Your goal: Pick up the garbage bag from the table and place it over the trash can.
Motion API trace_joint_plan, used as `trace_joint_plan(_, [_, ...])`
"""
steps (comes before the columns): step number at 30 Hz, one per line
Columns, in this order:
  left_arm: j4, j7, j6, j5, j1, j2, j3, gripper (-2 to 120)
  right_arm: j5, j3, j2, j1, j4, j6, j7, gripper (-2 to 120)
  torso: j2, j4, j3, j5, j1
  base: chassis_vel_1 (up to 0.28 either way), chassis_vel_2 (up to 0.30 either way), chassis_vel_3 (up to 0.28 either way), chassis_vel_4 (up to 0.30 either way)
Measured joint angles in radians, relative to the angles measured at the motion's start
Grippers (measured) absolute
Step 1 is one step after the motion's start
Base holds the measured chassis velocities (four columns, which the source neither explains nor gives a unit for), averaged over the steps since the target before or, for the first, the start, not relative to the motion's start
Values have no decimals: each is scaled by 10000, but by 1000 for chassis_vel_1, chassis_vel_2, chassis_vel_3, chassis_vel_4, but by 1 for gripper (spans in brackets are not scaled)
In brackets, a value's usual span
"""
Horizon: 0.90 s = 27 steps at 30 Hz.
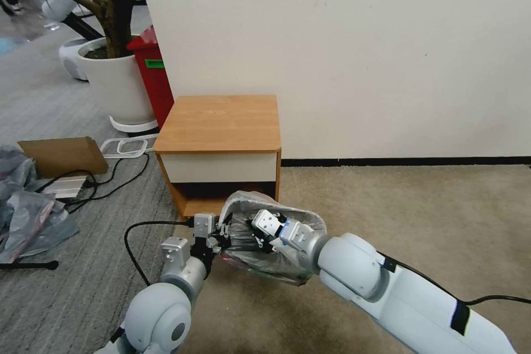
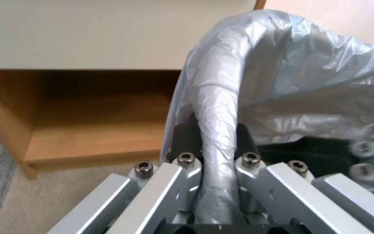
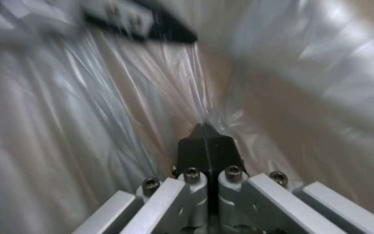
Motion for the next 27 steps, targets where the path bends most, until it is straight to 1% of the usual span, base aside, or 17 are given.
trace_joint_plan(5, [-104, 178, -128, 461, 46, -14, 64, 4, -349, -232, 9, 23, -490, 31, -24, 0, 0, 0, 0, 0, 0, 0, 0, 0, 0])
trace_joint_plan(10, [-190, 331, -220, 798, 195, -74, 124, 4, -619, -255, 6, 23, -791, 44, -27, 0, 0, 0, -1, 1, -1, 0, 0, 0, 0])
trace_joint_plan(27, [-313, 380, -247, 1063, 286, -343, 405, 4, -1589, -584, -199, 116, -1256, 58, -272, 0, 1, 0, 0, 0, 0, 0, 0, 0, 0])
